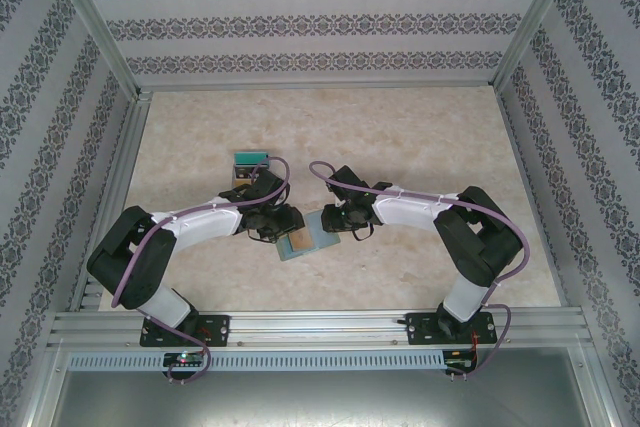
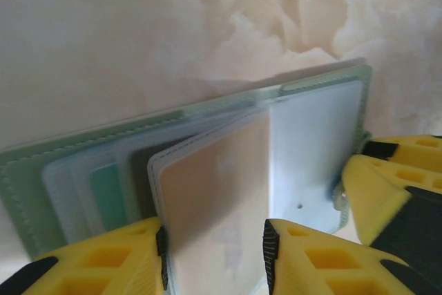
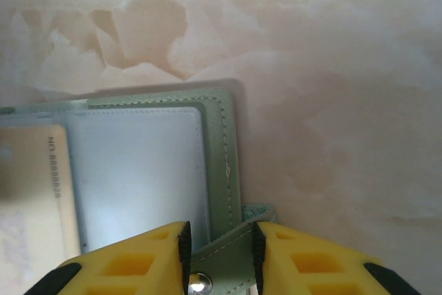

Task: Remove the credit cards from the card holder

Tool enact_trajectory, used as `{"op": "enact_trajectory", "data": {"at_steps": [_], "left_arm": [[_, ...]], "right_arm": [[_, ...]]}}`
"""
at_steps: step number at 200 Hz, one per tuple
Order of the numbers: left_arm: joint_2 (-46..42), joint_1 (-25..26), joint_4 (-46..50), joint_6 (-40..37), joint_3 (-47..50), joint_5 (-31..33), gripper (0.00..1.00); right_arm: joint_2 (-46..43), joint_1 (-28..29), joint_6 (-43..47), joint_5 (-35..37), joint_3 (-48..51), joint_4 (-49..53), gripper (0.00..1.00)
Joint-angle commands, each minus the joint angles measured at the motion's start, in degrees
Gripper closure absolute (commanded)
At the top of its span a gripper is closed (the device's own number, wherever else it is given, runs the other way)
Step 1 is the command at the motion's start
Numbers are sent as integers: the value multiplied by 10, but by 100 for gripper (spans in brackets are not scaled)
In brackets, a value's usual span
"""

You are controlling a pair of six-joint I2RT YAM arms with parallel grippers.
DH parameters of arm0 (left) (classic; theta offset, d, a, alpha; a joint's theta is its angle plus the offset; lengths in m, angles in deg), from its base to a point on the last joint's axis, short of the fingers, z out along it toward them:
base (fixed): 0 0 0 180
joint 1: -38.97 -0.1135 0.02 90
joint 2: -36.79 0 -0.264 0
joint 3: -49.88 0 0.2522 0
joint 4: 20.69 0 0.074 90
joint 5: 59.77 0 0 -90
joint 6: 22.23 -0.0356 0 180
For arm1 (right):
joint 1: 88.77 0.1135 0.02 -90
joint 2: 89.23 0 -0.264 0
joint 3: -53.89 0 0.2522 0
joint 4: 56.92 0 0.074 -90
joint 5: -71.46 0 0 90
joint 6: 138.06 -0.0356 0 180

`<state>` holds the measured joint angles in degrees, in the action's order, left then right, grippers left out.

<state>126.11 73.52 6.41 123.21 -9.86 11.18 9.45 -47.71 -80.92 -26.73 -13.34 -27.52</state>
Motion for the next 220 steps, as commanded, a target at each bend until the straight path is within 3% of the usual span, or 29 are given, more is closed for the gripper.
{"op": "enact_trajectory", "data": {"at_steps": [1, 58, 105, 154, 179, 220], "left_arm": [[4, 7, -42, -14, 0, -23, 58], [-18, 9, -96, -18, -1, -54, 58], [24, 17, -126, -21, -40, -91, 57], [11, 18, -106, -13, -32, -62, 57], [-4, 11, -80, 5, -12, -30, 63], [6, 6, -72, 11, 4, -37, 65]], "right_arm": [[17, 12, -7, -1, 14, 12, 67], [14, 12, -9, 3, 16, 11, 67], [-15, 3, -16, 24, 30, 12, 66], [-83, -23, -18, 51, 60, 15, 66], [-92, -25, -9, 47, 50, 21, 66], [-110, -23, -10, 66, 45, 20, 69]]}}
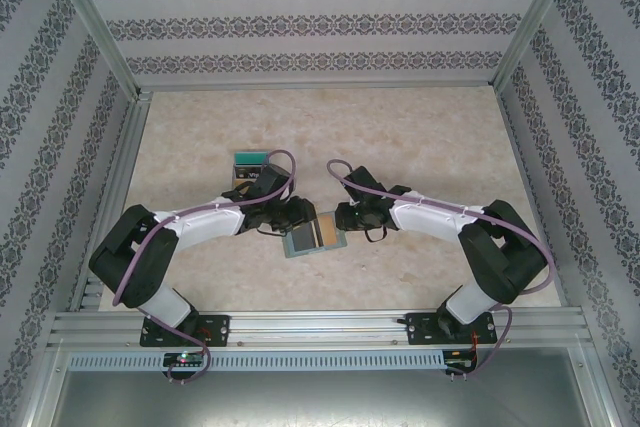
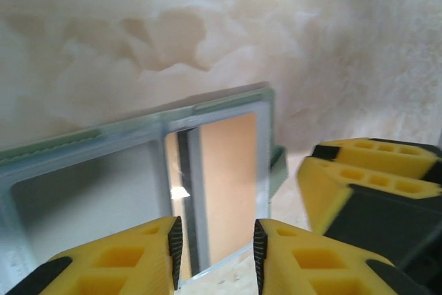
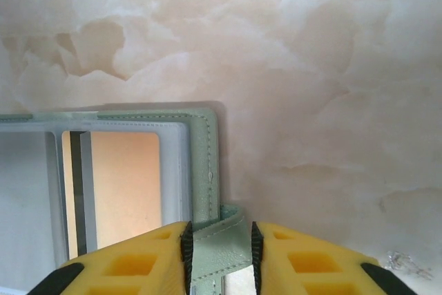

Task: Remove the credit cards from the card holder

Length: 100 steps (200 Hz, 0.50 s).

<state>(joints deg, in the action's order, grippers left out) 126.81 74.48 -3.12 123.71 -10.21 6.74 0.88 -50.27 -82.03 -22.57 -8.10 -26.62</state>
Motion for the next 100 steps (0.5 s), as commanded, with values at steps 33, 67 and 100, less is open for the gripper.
{"op": "enact_trajectory", "data": {"at_steps": [33, 67, 100], "left_arm": [[12, -4, 27, 5, 16, 0, 67], [12, -4, 33, -3, 18, 4, 67], [-5, -4, 31, -1, 11, 1, 67]], "right_arm": [[-8, 5, 20, -27, -25, 12, 72], [28, 24, 17, -49, -33, 7, 81], [49, 29, 13, -43, -29, 7, 83]]}}
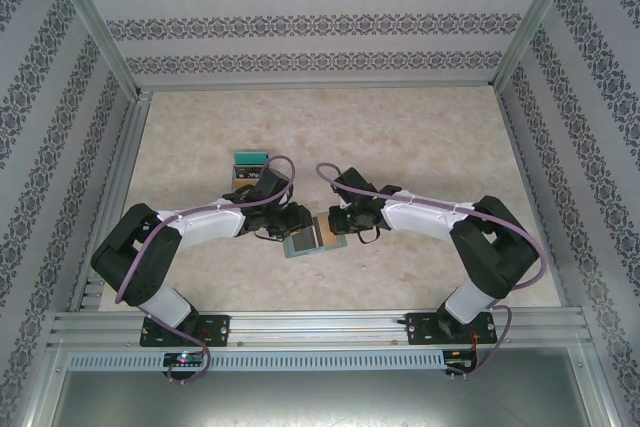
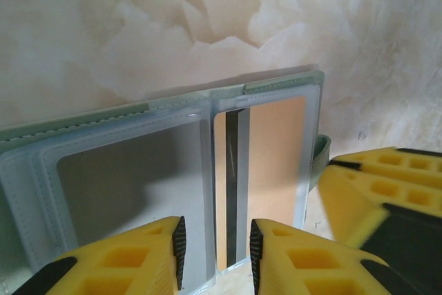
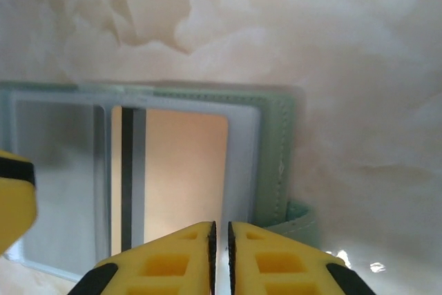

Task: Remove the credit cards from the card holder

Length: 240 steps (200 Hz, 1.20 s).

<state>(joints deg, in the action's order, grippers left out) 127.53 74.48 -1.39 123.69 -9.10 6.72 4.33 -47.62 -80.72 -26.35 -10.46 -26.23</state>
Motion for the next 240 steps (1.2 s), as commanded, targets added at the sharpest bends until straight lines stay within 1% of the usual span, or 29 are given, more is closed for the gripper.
{"op": "enact_trajectory", "data": {"at_steps": [1, 17, 61, 124, 130, 141, 147, 174, 182, 221, 236, 240], "left_arm": [[-12, -4, 14, 0, 0, 1, 67], [-12, -4, 14, 1, -3, -1, 67], [-1, -3, -8, 9, 4, -14, 67], [17, -3, -18, 16, 4, -27, 69], [19, -4, -19, 16, 3, -28, 72], [23, -4, -22, 17, 2, -31, 73], [25, -4, -26, 19, 3, -33, 75], [35, -4, -32, 26, 5, -38, 76], [36, -4, -36, 28, 7, -41, 80], [44, -4, -46, 31, 7, -48, 83], [46, -4, -48, 33, 8, -49, 93], [46, -4, -49, 33, 9, -49, 94]], "right_arm": [[14, 3, 0, -5, -4, 3, 83], [19, 3, 1, 0, -1, 4, 84], [43, 8, -2, -19, 1, -8, 92], [53, 21, -8, -21, -6, -13, 92], [53, 21, -8, -20, -6, -14, 92], [52, 22, -8, -19, -5, -14, 91], [52, 21, -8, -19, -5, -13, 91], [51, 22, -8, -18, -4, -13, 91], [52, 22, -8, -19, -4, -13, 91], [52, 22, -8, -18, -4, -13, 90], [52, 22, -9, -17, -4, -14, 90], [52, 22, -9, -17, -4, -13, 90]]}}
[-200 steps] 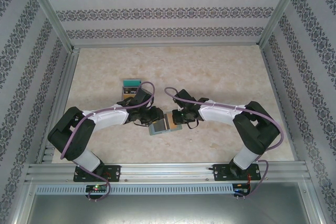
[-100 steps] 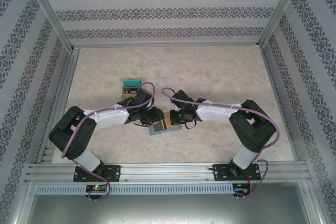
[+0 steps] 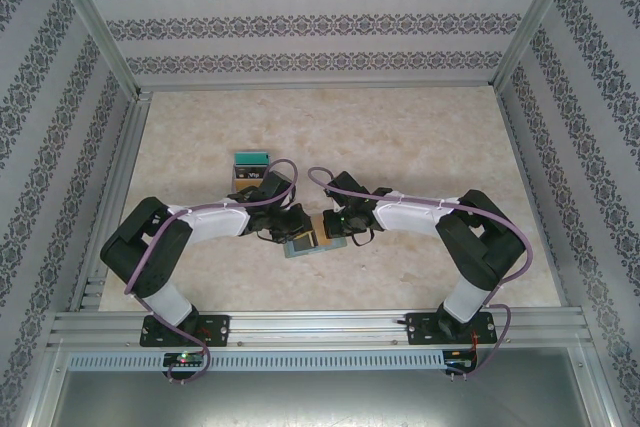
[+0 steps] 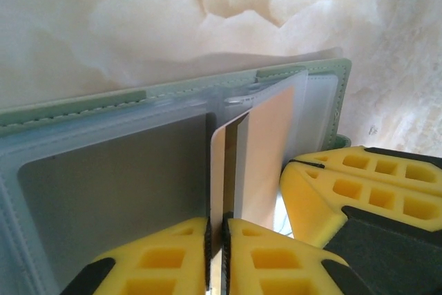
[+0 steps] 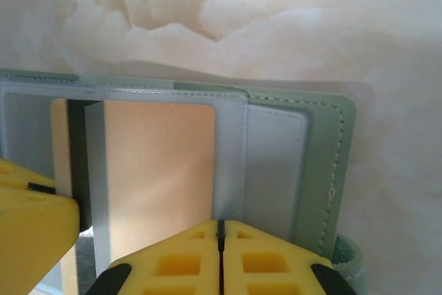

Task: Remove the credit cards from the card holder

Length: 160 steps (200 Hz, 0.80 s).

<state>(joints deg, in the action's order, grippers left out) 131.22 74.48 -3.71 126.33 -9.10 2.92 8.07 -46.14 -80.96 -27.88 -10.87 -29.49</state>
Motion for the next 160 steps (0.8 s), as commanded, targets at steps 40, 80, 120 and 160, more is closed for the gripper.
{"op": "enact_trajectory", "data": {"at_steps": [40, 80, 120, 160], "left_arm": [[-6, -6, -16, 7, 17, -1, 94], [-31, -12, 0, -1, 41, 10, 94], [-62, -21, 7, -2, 66, 21, 93], [-90, -24, 34, -17, 81, 29, 93]], "right_arm": [[15, 7, -9, 3, 3, 21, 90], [16, 5, -12, 8, 5, 23, 90], [15, 3, -11, 10, 3, 24, 90], [13, 3, -11, 10, 2, 25, 90]]}}
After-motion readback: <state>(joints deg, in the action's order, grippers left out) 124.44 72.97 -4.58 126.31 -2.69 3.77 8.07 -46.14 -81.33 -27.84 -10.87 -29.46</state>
